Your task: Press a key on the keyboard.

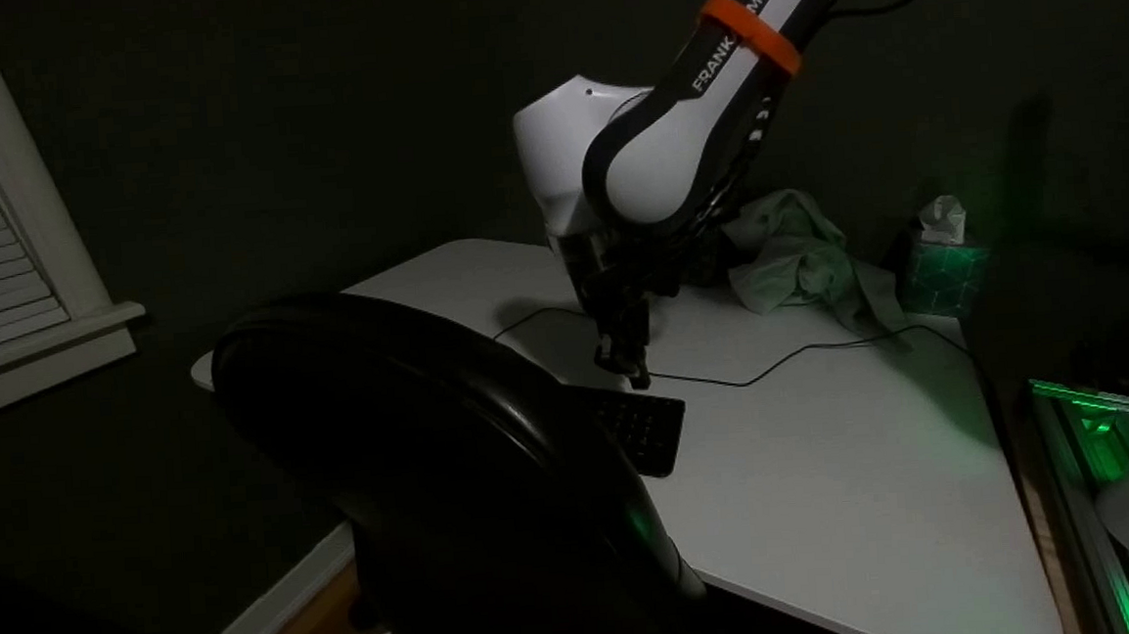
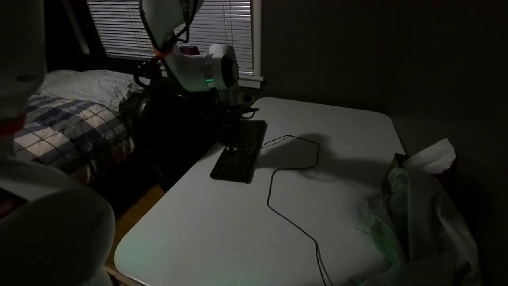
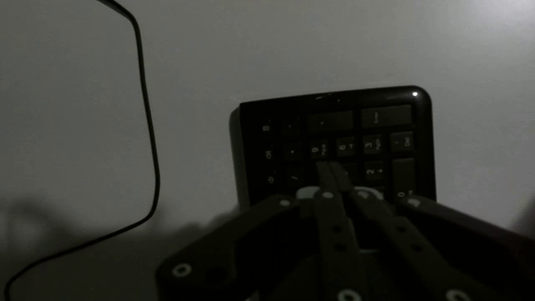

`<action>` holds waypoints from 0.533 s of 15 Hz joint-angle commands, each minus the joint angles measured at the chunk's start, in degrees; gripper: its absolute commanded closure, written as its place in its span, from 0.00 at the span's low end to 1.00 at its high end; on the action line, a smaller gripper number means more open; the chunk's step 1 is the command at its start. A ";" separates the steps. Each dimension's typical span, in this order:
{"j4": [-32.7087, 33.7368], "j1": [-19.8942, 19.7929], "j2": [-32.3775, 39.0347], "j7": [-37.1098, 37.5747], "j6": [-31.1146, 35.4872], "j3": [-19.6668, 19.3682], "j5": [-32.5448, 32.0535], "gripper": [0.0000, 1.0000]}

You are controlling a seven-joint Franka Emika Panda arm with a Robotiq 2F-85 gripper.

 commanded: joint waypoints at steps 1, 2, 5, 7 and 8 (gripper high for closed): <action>2.38 1.64 3.30 1.70 0.85 -1.91 -1.53 1.00; 2.85 1.76 3.91 1.58 0.72 -2.14 -1.59 1.00; 4.15 2.28 5.58 1.42 0.37 -2.68 -1.88 1.00; 4.91 2.67 6.52 1.51 0.39 -3.04 -2.19 1.00; 5.25 2.87 6.92 1.62 0.47 -3.28 -2.48 1.00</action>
